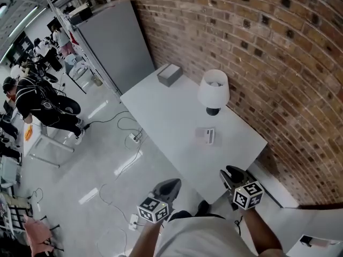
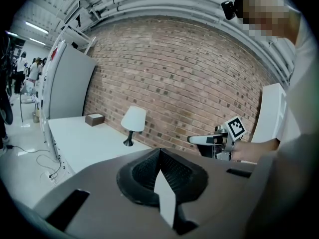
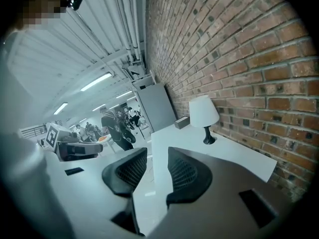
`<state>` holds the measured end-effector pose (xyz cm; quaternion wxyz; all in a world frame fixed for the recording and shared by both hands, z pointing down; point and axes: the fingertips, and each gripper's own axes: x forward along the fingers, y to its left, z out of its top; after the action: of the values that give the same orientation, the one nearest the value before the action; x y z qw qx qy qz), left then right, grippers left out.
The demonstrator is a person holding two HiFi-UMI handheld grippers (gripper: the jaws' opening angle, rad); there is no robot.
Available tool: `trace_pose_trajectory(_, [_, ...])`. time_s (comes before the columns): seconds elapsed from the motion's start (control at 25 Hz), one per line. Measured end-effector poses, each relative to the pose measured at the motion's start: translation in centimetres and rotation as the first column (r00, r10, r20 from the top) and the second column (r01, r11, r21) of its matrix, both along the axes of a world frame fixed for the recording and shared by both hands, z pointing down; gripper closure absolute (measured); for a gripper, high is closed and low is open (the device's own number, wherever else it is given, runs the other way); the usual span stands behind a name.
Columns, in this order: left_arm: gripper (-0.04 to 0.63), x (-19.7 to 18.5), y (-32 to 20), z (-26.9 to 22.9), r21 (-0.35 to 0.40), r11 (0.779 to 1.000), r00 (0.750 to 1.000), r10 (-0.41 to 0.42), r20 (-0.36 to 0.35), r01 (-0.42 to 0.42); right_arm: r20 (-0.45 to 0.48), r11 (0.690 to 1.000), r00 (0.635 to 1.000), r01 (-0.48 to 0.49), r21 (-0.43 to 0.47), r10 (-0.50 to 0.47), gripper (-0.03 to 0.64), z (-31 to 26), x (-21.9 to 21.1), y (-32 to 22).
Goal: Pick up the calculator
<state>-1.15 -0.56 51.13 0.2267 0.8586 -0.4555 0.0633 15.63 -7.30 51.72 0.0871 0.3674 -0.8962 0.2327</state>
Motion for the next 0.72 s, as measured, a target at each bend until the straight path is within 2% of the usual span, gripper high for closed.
trace_pose_trajectory(0.32, [0.583,0.4,-2.9,0.7,-0.023,1.0,1.0,-0.002,0.023,0.003,-0.002,0.999,1.0,0.004,-0.04,-0.004,0.471,1.7,0.2,-2.8])
trace_pose_trajectory(0.72, [0.583,-0.8,-8.7,3.1,-0.056,0.997,0.998,0.056,0.001,-0.056,-0.023,0.993,0.999,-0.045,-0.105,0.043,0.471,4.7,-1.2,-6.3])
